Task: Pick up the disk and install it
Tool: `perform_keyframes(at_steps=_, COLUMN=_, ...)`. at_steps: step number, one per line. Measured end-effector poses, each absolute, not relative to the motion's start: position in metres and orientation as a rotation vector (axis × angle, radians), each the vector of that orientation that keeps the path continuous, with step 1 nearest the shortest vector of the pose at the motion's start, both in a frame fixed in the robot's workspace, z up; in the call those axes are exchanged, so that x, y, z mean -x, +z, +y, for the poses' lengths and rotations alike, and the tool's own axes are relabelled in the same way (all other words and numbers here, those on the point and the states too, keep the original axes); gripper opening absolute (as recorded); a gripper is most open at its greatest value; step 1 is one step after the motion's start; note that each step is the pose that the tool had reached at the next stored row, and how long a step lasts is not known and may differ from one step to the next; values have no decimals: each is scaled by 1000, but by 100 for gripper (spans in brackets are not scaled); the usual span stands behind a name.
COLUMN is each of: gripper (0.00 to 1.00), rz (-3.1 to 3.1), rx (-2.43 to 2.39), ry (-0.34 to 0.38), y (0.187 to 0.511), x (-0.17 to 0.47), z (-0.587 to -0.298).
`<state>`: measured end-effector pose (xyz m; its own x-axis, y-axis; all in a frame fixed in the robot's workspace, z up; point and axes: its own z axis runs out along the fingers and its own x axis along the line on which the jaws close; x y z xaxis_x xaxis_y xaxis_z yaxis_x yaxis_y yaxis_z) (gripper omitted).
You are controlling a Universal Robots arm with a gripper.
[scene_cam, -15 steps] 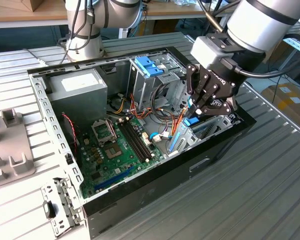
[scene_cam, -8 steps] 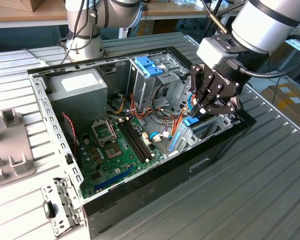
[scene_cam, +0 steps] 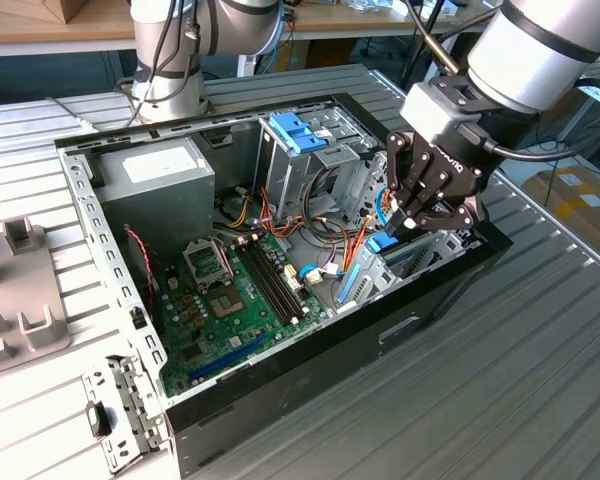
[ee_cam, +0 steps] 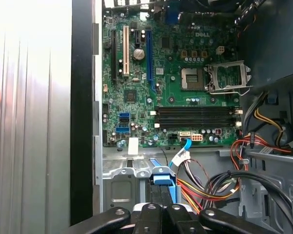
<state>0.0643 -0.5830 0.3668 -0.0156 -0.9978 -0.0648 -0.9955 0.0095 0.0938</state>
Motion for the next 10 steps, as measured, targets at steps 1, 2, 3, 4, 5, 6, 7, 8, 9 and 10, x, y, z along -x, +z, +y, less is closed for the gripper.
perform_keyframes(at_steps=1, gripper=11, rz=-2218, rx=-2190, ry=-176, y=366, x=-65, z=-583)
perform_keyframes(at_steps=2, gripper=11, rz=-2217, rx=-2190, ry=-176, y=364, x=-67, z=-583)
perform_keyframes(at_steps=3, gripper=11, rz=-2217, rx=-2190, ry=-176, y=363, x=-68, z=-583)
perform_keyframes(at_steps=4, gripper=11, rz=-2217, rx=-2189, ry=-177, y=362, x=-69, z=-583)
perform_keyframes(at_steps=5, gripper=11, rz=-2217, rx=-2189, ry=-177, y=361, x=-70, z=-583)
perform_keyframes(at_steps=6, gripper=11, rz=-2217, rx=-2189, ry=-177, y=360, x=-70, z=-583)
perform_keyframes(at_steps=7, gripper=11, rz=-2217, rx=-2189, ry=-177, y=359, x=-71, z=-583)
perform_keyframes(at_steps=8, gripper=11, rz=-2217, rx=-2189, ry=-177, y=358, x=-71, z=-583)
perform_keyframes(at_steps=9, gripper=11, rz=-2217, rx=-2189, ry=-177, y=357, x=-71, z=-583)
perform_keyframes(at_steps=10, gripper=11, rz=-2217, rx=-2189, ry=-177, y=356, x=-72, z=-583)
